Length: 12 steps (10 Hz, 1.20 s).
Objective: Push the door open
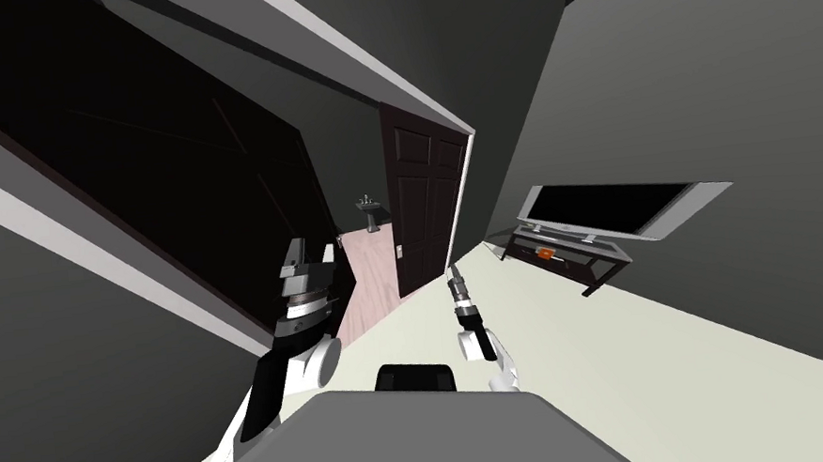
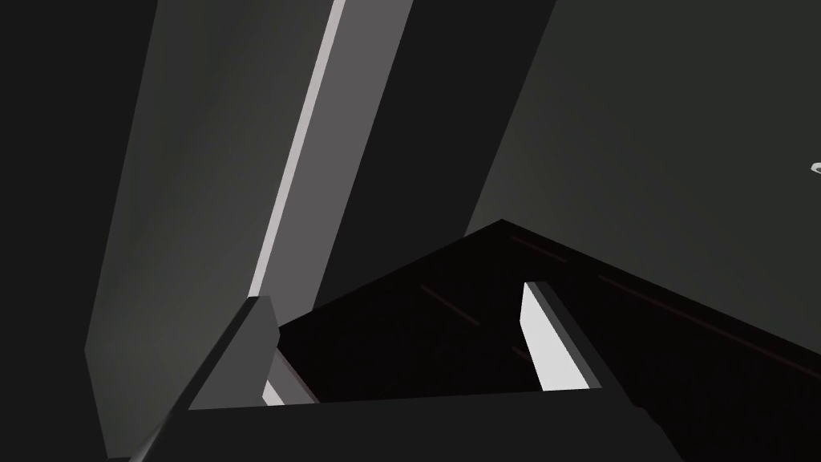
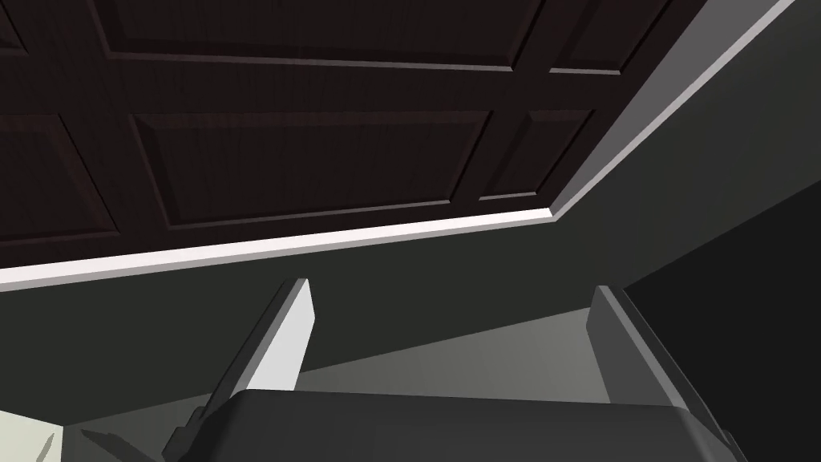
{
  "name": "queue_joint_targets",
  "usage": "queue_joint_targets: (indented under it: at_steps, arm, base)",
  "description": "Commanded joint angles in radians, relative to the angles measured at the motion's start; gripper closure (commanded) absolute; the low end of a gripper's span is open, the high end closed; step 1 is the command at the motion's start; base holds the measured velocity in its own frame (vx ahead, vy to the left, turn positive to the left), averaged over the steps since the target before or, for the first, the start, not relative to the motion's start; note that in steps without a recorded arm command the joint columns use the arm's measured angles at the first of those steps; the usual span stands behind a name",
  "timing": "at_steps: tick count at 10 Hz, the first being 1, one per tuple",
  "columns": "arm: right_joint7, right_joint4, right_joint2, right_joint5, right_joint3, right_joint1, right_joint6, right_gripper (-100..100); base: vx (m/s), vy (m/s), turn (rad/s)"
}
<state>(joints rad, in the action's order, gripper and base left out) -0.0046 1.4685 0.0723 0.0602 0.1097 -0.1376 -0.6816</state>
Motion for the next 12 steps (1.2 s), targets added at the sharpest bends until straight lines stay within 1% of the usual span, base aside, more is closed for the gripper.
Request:
queue_joint_targets:
  at_steps: [1,4,5,6,7,9,10,12]
  arm:
    - [-0.003,-0.028,-0.001,0.001,0.005,0.007,-0.01,-100]
    - [-0.02,-0.129,-0.004,0.009,0.031,0.052,-0.028,-100]
    - [-0.02,-0.142,-0.004,0.009,0.031,0.052,-0.028,-100]
    - [-0.025,-0.177,-0.005,0.012,0.039,0.067,-0.033,-100]
    - [-0.025,-0.181,-0.005,0.012,0.039,0.067,-0.033,-100]
    - [-0.037,-0.252,-0.009,0.017,0.056,0.097,-0.045,-100]
    - [-0.037,-0.256,-0.009,0.017,0.056,0.097,-0.045,-100]
    - [-0.048,-0.33,-0.013,0.022,0.073,0.127,-0.056,-100]
  base:
    - [0.04,-0.009,0.023]
    - [0.076,-0.019,0.063]
    - [0.074,-0.012,0.021]
    - [0.06,-0.004,0.039]
    - [0.045,-0.005,0.021]
    - [0.057,-0.008,0.056]
    - [0.056,-0.013,0.02]
    - [0.067,-0.016,0.05]
